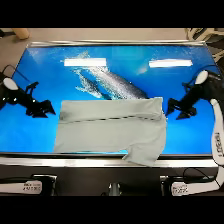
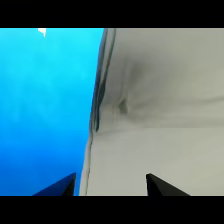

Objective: Fold the shirts.

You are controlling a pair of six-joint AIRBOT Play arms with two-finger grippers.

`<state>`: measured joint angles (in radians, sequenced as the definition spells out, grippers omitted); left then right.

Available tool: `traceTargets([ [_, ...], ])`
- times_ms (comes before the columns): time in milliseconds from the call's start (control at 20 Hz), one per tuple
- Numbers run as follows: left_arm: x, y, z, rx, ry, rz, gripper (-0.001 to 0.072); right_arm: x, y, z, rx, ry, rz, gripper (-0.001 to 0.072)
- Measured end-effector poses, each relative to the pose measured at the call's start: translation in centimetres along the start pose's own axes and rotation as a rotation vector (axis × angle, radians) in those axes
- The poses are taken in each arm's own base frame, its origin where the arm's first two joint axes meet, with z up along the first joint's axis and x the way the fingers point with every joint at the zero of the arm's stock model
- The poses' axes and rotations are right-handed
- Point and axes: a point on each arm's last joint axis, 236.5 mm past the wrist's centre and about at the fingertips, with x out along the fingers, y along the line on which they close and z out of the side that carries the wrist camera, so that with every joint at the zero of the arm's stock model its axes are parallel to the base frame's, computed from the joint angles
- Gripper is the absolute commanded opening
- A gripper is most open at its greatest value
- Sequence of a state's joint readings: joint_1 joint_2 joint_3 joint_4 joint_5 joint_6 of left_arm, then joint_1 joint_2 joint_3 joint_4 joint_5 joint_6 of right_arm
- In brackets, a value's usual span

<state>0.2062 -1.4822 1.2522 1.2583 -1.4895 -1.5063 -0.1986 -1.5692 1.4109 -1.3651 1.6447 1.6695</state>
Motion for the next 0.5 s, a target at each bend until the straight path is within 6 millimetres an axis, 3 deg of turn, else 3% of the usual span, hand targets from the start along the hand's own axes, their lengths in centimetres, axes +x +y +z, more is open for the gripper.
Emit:
traceTargets([
  [250,4.5,2.4,-9.3,-0.061,0.097,-0.009,0.0528,2.6,-2.1,-4.9,0.007,0.037,0.017,0.0484],
  [500,8.0,3.3,-13.2,-0.078,0.121,-0.014,0.0528,4.5,-2.5,-6.8,0.005,0.067,0.029,0.0486],
])
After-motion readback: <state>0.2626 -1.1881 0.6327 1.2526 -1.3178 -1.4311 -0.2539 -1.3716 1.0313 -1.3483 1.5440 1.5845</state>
